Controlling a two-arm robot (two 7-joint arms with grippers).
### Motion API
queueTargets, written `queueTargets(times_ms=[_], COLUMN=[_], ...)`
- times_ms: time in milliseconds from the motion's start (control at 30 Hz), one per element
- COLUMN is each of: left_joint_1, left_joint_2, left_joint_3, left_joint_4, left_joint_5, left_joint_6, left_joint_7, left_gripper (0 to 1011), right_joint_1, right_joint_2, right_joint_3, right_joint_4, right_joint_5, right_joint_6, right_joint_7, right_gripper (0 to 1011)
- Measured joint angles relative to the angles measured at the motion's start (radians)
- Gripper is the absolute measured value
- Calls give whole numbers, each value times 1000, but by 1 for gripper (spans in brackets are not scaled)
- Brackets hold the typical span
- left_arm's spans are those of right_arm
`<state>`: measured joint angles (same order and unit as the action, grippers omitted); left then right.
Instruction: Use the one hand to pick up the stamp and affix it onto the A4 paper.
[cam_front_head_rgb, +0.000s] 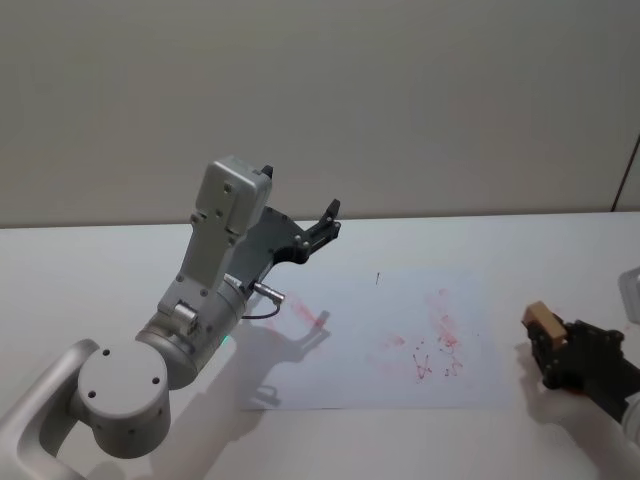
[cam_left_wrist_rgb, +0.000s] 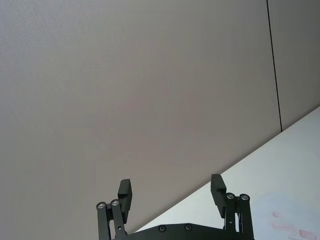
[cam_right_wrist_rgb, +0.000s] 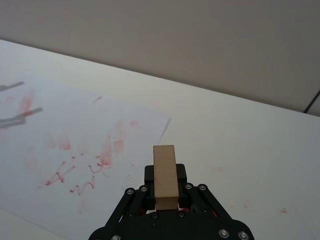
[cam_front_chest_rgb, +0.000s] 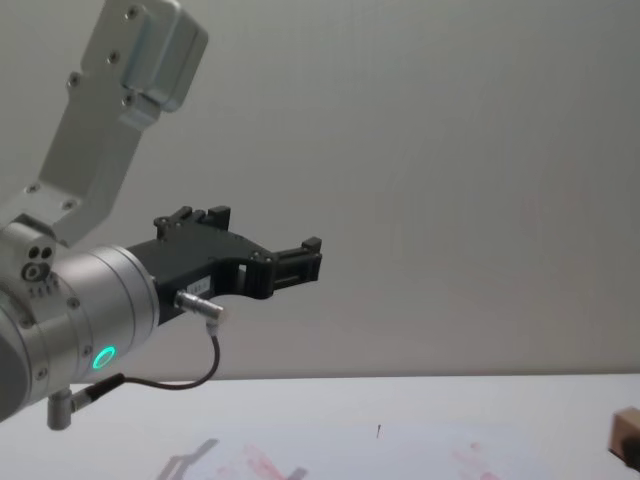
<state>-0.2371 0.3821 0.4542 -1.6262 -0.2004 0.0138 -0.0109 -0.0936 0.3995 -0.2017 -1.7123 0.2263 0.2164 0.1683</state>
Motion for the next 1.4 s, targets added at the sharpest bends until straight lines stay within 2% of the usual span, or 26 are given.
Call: queueTargets(times_ms=[233,533,700,867,1133,1400], left_joint_1=[0,0,0,0,0,0], left_joint_2=[0,0,0,0,0,0], left_joint_3=[0,0,0,0,0,0], left_joint_4=[0,0,0,0,0,0], left_joint_5=[0,0,0,0,0,0], left_joint_6=[0,0,0,0,0,0], left_joint_7=[0,0,0,0,0,0], left_gripper=[1001,1001,1001,1001,1001,1001], right_joint_1=[24,72,106,141,169,179], right_joint_2=[-14,-46,-67,-88,-104,-111], right_joint_3=[-12,-39,-56,-78,-99,-112], right_joint_4=[-1,26,54,89,122,139], right_joint_5=[0,-5,-22,-64,-124,-156], right_joint_6=[-21,-29,-7,34,81,113], right_joint_7=[69,190,256,312,341,343], right_gripper=[217,217,218,217,217,217])
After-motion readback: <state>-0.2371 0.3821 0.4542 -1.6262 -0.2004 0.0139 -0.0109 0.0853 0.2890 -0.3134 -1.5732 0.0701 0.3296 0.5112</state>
